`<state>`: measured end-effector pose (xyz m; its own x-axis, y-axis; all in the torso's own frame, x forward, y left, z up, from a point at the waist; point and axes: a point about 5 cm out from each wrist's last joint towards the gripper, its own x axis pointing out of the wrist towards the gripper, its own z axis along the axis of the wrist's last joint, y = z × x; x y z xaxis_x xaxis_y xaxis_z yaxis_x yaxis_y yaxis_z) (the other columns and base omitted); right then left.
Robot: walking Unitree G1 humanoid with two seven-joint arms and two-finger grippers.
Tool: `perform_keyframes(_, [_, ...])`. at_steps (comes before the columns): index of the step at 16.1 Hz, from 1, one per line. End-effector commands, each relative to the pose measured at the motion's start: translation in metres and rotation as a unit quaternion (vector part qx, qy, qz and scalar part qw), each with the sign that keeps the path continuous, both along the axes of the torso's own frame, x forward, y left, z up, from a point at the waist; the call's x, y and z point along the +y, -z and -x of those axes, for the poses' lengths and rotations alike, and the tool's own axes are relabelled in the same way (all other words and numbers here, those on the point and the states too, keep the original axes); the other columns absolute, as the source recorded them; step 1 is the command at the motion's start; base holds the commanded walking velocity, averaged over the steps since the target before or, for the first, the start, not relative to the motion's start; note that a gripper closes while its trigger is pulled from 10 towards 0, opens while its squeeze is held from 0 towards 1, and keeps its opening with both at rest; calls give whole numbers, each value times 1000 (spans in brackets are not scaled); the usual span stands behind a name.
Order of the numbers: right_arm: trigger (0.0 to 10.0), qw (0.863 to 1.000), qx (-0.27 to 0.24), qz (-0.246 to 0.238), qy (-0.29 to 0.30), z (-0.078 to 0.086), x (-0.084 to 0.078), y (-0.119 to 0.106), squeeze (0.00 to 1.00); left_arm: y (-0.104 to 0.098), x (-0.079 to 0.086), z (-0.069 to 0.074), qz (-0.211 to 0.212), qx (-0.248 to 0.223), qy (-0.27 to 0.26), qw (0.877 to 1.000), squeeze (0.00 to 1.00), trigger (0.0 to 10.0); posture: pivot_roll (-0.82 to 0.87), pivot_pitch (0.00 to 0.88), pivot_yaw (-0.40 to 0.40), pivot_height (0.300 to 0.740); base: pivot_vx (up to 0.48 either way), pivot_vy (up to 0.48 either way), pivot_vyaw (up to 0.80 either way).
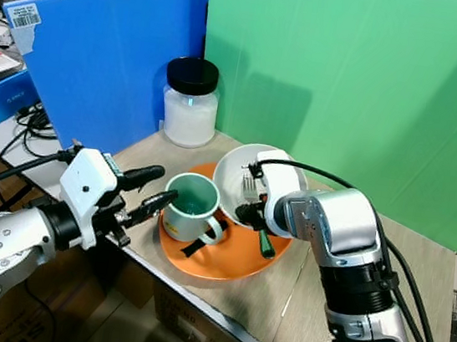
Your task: Setting the table
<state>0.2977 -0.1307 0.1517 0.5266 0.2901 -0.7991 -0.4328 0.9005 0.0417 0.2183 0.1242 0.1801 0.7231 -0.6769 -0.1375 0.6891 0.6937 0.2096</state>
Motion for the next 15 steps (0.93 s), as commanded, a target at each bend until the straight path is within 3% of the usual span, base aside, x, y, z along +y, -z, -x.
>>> perform_keyframes(1, [0,1000,-7,0,6,-3,-1,-4,0,-1,-2,2,-1,-1,12,1000,0,10000,142,0,-27,740,0,0,0])
perform_keyframes(15, [0,1000,-7,-4,10,-6,2,-3,0,-2,-8,11,3,13,50,999,0,10000,142,0,-26,740,0,0,0])
